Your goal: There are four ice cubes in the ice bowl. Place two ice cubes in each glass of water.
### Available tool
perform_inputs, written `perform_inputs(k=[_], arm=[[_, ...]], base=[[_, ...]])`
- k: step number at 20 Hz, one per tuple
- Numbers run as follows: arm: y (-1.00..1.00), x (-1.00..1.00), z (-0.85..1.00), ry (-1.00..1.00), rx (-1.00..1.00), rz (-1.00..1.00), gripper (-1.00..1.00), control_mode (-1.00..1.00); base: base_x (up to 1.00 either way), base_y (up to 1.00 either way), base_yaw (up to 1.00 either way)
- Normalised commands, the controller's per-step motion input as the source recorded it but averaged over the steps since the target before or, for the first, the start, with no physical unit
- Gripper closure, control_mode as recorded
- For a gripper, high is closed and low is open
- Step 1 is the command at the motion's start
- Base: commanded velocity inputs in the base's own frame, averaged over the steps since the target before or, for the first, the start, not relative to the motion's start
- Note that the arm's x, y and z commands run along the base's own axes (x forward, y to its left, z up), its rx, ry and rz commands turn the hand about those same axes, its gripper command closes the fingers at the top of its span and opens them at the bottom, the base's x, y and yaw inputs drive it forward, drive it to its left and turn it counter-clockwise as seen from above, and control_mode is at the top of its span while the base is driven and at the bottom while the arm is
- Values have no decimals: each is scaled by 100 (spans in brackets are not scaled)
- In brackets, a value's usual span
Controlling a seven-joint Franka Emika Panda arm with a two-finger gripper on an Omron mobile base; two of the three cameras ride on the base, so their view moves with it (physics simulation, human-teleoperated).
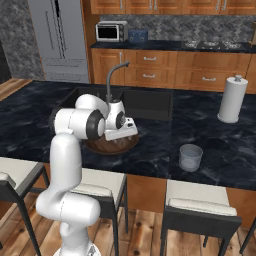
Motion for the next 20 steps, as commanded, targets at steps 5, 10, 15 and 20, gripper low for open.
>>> perform_inputs(k=[5,10,15,20], arm=[[2,-7,-22,0,0,-1,-100,-100],[2,0,-23,0,0,-1,-100,-100],[6,-4,-32,0,0,-2,100,-100],[1,-8,-25,0,0,-4,100,-100]], base=[[0,0,0],[0,0,0],[0,0,0],[0,0,0]])
